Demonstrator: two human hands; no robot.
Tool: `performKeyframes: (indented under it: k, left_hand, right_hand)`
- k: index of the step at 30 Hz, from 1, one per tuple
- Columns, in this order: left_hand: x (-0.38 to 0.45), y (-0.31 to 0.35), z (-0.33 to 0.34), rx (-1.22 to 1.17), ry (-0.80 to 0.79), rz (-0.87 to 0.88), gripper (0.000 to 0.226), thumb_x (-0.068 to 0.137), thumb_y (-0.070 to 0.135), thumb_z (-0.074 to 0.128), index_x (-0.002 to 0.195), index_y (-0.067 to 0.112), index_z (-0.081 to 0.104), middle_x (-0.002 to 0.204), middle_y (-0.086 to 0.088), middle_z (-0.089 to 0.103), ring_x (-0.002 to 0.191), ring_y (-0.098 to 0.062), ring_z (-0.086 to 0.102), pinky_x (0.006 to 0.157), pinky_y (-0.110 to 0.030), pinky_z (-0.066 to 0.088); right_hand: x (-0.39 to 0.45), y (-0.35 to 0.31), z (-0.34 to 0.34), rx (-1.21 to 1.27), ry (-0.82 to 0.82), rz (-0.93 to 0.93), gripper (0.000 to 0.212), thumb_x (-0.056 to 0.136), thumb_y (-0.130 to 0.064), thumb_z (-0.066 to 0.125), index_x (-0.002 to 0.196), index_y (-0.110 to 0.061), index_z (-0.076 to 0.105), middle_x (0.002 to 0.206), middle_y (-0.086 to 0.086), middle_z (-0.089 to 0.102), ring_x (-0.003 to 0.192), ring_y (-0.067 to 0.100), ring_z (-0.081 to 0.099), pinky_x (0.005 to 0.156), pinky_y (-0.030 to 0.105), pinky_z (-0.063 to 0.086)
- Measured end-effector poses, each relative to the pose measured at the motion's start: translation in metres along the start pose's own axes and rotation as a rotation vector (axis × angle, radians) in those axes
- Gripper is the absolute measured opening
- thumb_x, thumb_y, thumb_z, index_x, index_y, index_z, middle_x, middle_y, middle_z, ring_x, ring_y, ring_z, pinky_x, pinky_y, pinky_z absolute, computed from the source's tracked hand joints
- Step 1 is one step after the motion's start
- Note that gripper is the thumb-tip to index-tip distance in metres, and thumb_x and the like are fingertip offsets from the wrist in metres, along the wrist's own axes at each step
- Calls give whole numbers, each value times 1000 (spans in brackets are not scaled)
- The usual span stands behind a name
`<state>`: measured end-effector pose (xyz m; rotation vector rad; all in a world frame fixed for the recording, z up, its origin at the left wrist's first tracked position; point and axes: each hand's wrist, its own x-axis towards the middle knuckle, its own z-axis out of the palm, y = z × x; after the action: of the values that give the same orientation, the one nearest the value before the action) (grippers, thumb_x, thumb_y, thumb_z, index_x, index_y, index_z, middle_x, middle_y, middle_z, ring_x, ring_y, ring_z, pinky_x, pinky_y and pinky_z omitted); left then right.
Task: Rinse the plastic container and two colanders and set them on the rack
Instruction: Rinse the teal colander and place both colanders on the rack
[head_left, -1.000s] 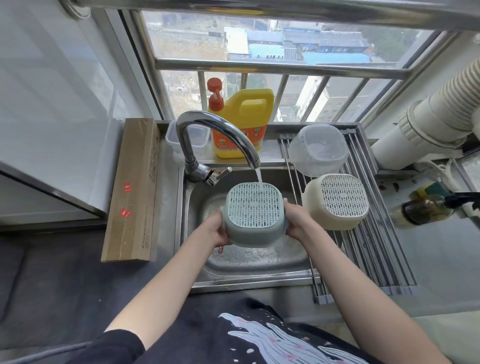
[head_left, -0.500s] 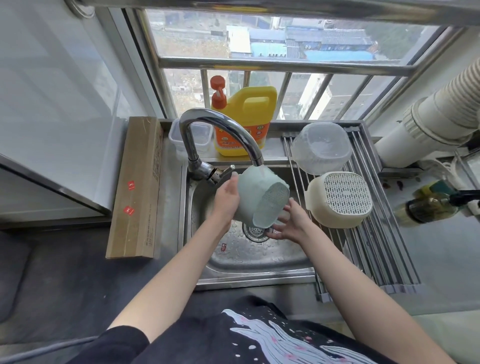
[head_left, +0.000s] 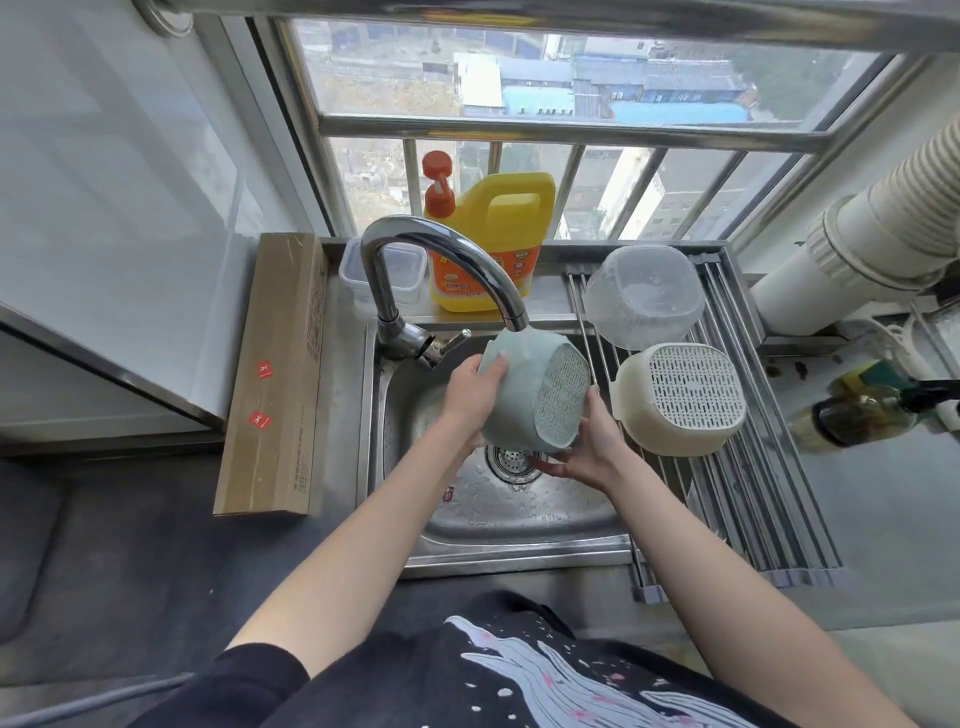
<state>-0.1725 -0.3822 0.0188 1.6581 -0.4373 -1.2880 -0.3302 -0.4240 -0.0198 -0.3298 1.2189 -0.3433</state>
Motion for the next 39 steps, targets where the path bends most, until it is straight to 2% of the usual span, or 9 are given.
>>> performKeyframes:
  k: [3,10,19,23,28,30,32,35,39]
  left_hand:
    - [4,9,4,-71,-42,-132,19,99,23,45,91,10,58,108,-16,62,95,-28,59,89,-47,49]
    - [-5,15,-5,-105,-146,-314,14,99,6,38,93,4,50,92,-14,55,75,-23,57,65,-44,49]
    - [-18,-13,-47,-7,-119,-320,21,93,-1,41,104,6,57,88,-10,64,81,-22,62,69,-40,57]
    - [-19,-20,-48,-114,-130,-419,24,98,11,42,117,8,56,104,-11,64,87,-23,63,64,-37,57]
    - [-17,-17,-47,-172,-62,-454,28,97,-4,31,115,2,52,87,-12,56,94,-31,58,84,-44,51]
    - [-13,-18,-48,-214,-27,-495,41,94,-12,23,127,-6,46,91,-13,56,109,-34,55,90,-45,46]
    - [-9,-20,-48,-284,1,-553,40,96,-12,21,125,-10,47,87,-14,55,125,-33,50,88,-37,47]
    - [-3,-26,-53,-441,45,-621,28,98,-8,25,103,-8,53,77,-18,56,119,-30,54,44,-25,54]
    - [-4,-26,-52,-574,5,-626,19,99,-6,32,97,-13,50,92,-25,57,129,-32,47,62,-32,54]
  right_hand:
    - [-3,2,-6,24,82,63,78,80,-79,37,120,-14,53,122,18,55,110,34,54,90,50,50]
    - [-9,10,-15,3,45,209,87,73,-83,45,119,-9,50,109,16,55,94,32,58,74,42,54]
    - [-19,0,6,-288,72,-200,47,87,-70,41,104,-32,62,111,2,69,100,23,64,82,41,55]
    - [-19,-18,21,-443,136,-226,70,81,-73,46,120,-17,61,113,4,69,102,24,66,84,41,55]
    - [-13,-35,37,-193,224,-114,38,104,-23,31,123,6,47,119,17,61,104,32,60,81,39,53]
    - [-21,-37,45,-124,186,-97,31,104,-7,24,106,13,48,100,21,59,85,28,59,62,37,55]
    - [-25,-39,51,-7,155,-55,29,104,-5,26,86,4,46,82,14,50,70,21,52,42,31,53]
    - [-22,-42,53,145,182,-34,16,102,-6,37,91,1,47,87,11,52,71,19,56,40,33,53]
    - [-16,-41,44,225,224,-18,21,103,-10,35,95,6,46,93,15,58,64,26,62,48,33,56]
